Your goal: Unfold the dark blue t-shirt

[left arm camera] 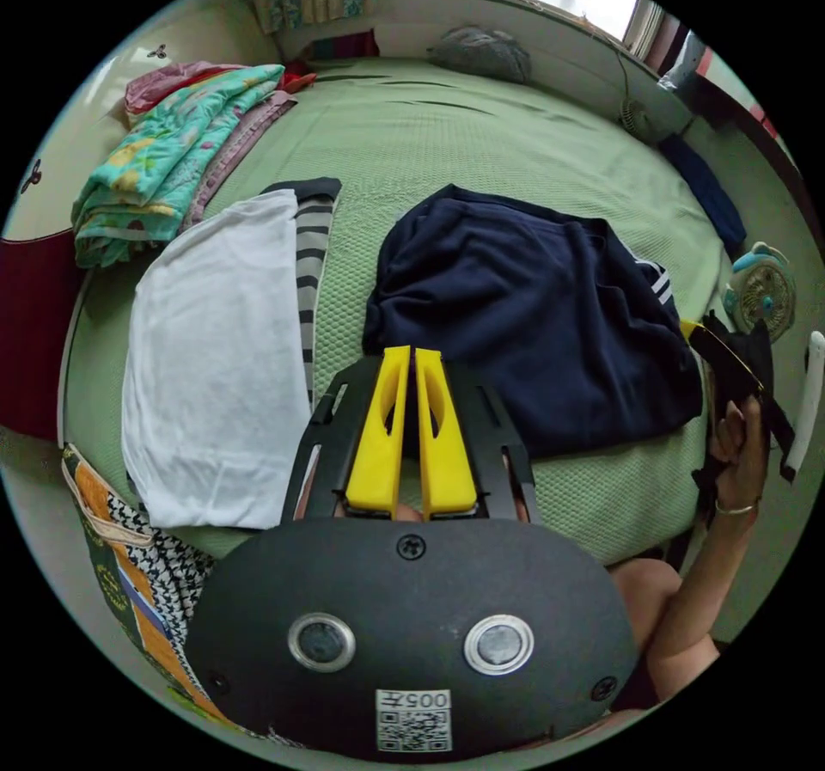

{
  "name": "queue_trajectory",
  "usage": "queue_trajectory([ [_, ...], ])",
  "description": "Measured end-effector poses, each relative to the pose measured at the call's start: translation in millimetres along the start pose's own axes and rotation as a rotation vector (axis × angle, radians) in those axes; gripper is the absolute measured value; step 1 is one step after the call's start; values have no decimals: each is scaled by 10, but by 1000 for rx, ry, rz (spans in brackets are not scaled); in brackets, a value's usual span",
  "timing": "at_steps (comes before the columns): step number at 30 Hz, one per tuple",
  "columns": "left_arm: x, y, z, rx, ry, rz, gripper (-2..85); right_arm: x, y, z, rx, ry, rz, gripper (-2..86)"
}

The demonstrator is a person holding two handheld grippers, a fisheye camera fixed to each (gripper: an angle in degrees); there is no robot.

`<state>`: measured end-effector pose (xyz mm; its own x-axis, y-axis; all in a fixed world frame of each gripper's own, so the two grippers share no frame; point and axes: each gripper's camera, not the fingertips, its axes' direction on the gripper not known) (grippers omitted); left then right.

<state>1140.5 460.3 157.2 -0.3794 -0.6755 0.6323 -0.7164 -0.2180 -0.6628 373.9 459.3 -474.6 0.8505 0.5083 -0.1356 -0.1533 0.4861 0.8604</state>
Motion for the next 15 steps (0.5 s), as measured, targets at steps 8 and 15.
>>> queue_trajectory([
  [8,-93,179,-145,-43,-19,30,19,-116,-38,423,-121,108,61,76],
  [15,-213,436,-417,-26,-4,20,16,6,127,120,-70,39,74,-12],
])
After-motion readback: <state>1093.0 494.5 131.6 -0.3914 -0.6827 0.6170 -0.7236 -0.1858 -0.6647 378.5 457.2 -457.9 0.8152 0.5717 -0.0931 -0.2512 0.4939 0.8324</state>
